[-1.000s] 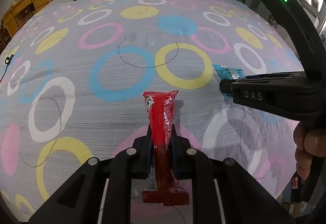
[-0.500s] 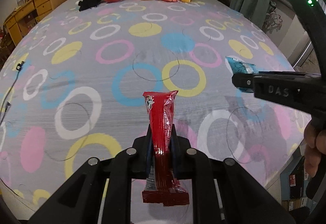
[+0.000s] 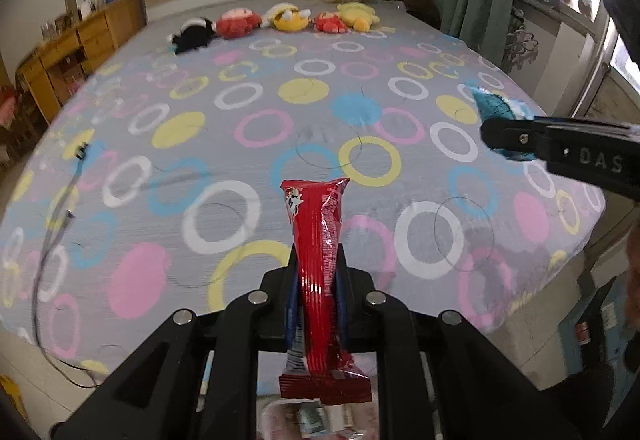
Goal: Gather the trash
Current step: 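Lift the candy stick and blue wrapper with both tools and carry them over the trash bag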
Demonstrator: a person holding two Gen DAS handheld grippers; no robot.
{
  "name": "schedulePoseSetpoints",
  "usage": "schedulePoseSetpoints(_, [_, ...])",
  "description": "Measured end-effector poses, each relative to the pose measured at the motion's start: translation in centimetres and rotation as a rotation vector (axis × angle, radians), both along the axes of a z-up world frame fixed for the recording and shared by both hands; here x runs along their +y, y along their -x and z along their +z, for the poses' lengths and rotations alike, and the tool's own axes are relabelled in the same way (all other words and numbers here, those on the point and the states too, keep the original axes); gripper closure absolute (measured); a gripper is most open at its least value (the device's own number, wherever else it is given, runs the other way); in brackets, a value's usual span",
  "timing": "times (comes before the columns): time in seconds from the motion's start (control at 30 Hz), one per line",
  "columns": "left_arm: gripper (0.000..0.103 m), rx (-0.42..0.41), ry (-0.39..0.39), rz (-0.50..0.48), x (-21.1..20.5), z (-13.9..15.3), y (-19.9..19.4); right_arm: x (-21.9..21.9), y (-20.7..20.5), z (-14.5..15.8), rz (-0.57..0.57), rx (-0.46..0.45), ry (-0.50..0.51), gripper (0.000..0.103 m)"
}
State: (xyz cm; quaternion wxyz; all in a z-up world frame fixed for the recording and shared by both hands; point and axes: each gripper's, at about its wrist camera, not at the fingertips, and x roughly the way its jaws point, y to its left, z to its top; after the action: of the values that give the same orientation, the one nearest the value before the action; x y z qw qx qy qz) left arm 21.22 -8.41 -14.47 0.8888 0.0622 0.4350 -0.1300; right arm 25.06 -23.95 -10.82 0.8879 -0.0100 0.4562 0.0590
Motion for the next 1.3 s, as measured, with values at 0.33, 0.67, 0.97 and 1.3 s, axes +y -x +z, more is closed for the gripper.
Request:
schedulePoseSetpoints(0.33, [0.088, -0.07, -0.016, -0.023, 2.5, 3.6, 5.2, 1.2, 8.3, 4.1, 0.011, -0.081, -0.015, 0.078])
schedulePoseSetpoints(0.67, [0.088, -0.094, -0.003, -0.064, 4.3, 5.0, 9.8, 2.4, 15.8, 7.0, 0.032, -0.157, -0.026, 0.078])
schedulePoseSetpoints(0.97, [0.088, -0.065, -0.027, -0.157, 4.6, 3.3, 14.4, 4.2, 21.2, 3.3, 0.073, -0.117, -0.05, 0.078])
schedulePoseSetpoints(1.3, [0.088, 0.097, -0.094, -0.221, 5.7, -5.4, 17.0, 6.8, 23.2, -6.8, 0.099, 0.041, -0.067, 0.078])
